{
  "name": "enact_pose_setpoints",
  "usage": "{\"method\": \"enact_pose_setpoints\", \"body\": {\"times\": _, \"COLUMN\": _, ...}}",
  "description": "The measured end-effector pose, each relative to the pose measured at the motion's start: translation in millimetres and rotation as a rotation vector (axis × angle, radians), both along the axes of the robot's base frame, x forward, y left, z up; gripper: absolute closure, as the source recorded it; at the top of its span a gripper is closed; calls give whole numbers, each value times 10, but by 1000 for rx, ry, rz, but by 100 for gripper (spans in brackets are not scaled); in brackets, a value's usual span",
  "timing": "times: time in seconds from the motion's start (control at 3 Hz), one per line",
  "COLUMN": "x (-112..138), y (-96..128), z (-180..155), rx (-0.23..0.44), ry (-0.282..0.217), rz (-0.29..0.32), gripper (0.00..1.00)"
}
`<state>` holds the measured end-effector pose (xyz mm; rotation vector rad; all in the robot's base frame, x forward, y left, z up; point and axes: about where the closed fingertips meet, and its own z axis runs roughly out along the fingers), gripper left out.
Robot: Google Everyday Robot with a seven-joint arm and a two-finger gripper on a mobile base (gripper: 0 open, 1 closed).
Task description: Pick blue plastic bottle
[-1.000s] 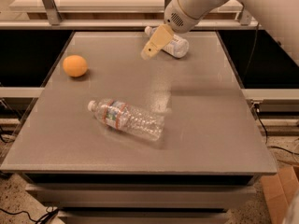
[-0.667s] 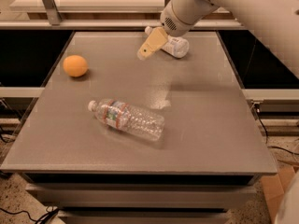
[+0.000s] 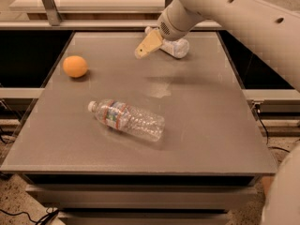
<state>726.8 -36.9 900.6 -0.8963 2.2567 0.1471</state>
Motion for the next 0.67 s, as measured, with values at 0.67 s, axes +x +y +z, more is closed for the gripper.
{"method": "enact_pose_setpoints", "body": {"times": 0.67, "x": 245, "y": -154, "z": -116, "rx": 25, "ry": -20, "rz": -43, "gripper": 0}}
